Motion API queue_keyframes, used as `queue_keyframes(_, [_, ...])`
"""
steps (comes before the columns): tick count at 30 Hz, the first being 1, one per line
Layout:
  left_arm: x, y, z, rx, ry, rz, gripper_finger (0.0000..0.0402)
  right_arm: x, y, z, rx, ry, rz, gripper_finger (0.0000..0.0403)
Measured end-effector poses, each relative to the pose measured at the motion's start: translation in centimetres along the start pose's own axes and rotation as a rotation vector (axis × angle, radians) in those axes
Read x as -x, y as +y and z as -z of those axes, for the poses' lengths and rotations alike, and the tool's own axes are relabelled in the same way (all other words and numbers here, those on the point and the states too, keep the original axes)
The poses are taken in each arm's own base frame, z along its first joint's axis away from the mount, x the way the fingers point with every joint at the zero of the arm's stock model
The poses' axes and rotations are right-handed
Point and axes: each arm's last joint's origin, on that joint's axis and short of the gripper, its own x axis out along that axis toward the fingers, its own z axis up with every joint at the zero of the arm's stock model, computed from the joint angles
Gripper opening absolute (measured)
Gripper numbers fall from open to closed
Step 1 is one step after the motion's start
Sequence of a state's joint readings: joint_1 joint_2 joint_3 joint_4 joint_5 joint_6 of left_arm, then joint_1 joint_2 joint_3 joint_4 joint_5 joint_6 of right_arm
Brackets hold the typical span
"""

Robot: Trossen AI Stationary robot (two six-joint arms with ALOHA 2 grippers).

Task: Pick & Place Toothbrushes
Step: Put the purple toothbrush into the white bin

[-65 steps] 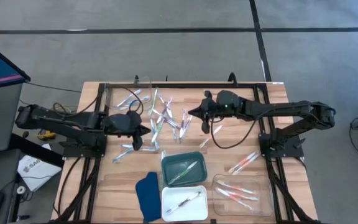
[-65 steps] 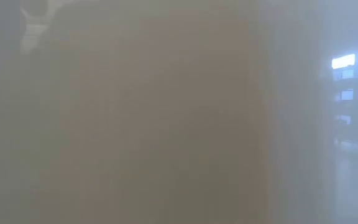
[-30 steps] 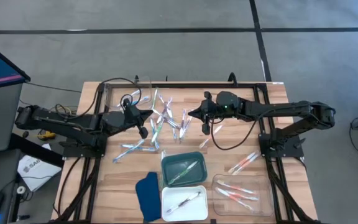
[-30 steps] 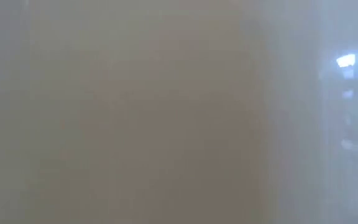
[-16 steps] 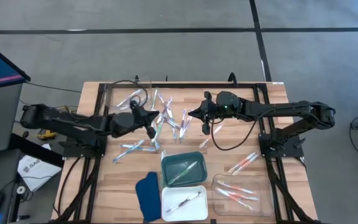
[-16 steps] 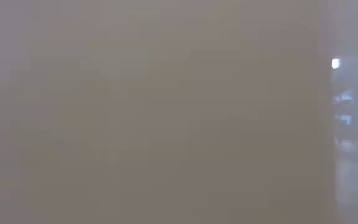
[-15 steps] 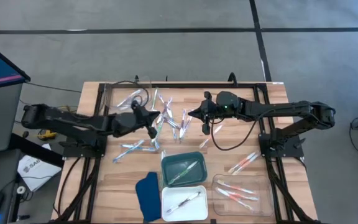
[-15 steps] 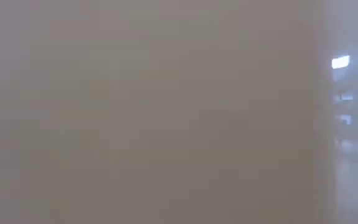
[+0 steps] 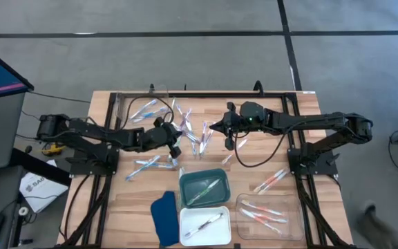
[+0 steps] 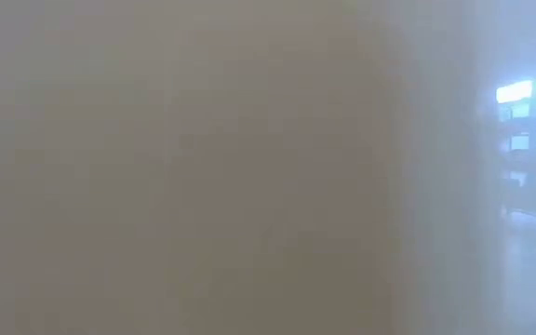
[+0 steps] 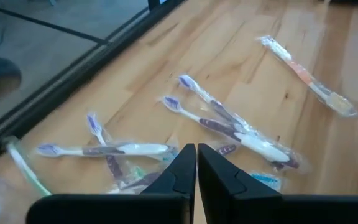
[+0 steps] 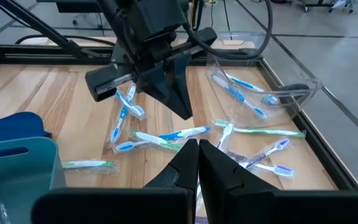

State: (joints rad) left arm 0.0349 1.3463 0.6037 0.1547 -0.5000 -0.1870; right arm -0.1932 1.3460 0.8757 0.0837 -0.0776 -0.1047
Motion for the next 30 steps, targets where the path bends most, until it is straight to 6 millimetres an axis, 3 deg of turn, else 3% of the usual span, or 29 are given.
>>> queue_keyframes(30, [-0.89, 0.67, -0.21, 0.044, -0.025, -0.043, 0.0009, 0.00, 0.09, 0.48, -0.003, 0.050, -0.006, 0.0006])
